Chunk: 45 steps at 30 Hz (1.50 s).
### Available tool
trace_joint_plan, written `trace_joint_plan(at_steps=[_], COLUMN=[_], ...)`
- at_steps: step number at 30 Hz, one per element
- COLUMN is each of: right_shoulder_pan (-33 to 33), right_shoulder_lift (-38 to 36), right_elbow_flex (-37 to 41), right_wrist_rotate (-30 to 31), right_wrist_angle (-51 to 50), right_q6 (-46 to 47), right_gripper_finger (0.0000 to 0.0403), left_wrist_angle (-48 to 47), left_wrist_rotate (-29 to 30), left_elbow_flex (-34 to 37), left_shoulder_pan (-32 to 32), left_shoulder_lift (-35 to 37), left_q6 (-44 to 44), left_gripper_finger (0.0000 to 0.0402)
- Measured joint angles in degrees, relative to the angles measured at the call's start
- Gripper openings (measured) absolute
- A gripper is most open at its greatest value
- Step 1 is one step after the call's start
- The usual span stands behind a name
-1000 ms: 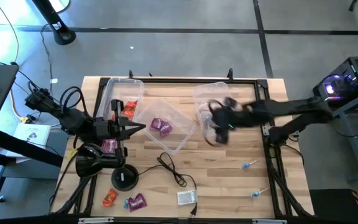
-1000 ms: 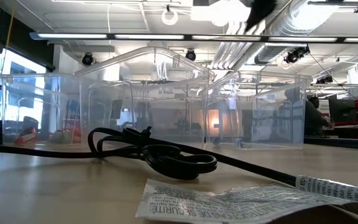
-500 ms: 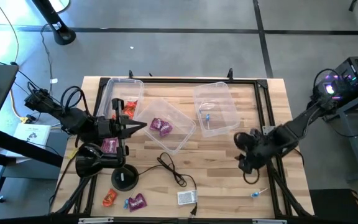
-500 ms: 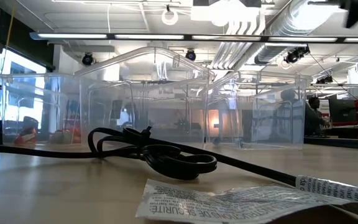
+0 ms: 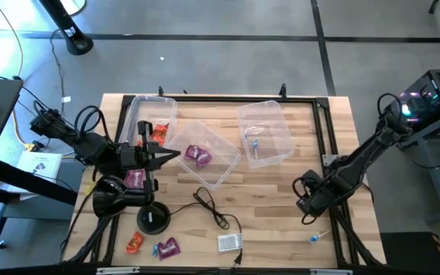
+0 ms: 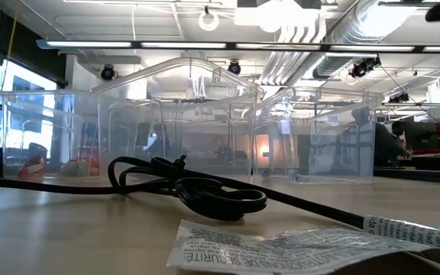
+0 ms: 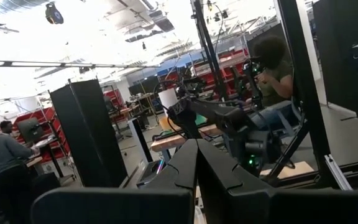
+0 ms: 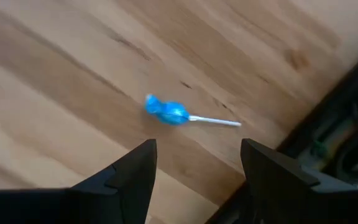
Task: Sort candy
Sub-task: Put the blue candy into the right transparent bin
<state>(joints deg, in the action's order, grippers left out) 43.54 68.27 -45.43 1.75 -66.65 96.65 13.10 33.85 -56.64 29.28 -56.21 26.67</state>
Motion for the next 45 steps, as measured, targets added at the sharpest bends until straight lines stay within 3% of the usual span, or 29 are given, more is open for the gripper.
trace_joint_plan(at_steps=[12,25,34,41,45], right_shoulder_pan=[0.0,0.4,0.4,-0.1,-0.6], right_shoulder_lift=[0.0,0.0,0.0,0.0,0.0], right_elbow_flex=[10.5,11.5,11.5,11.5,11.5], right_wrist_rotate=[-1.8,-3.3,-10.9,1.1,-1.1], right_wrist_angle=[16.0,19.1,18.5,18.1,16.9], right_q6=[8.9,11.0,-12.4,-30.2,-33.5], right_gripper_finger=[0.0227,0.0227,0.0227,0.0227,0.0227], left_wrist_angle=[-3.1,-5.7,-6.3,-6.3,-7.0], left_wrist_rotate=[0.0,0.0,0.0,0.0,0.0], left_elbow_flex=[0.0,0.0,0.0,0.0,0.0], left_shoulder_pan=[0.0,0.0,-0.2,-0.8,-0.9], left_shoulder_lift=[0.0,0.0,0.0,0.0,0.0], left_q6=[-1.7,-3.2,-3.6,-3.9,-4.1], left_gripper_finger=[0.0000,0.0000,0.0000,0.0000,0.0000])
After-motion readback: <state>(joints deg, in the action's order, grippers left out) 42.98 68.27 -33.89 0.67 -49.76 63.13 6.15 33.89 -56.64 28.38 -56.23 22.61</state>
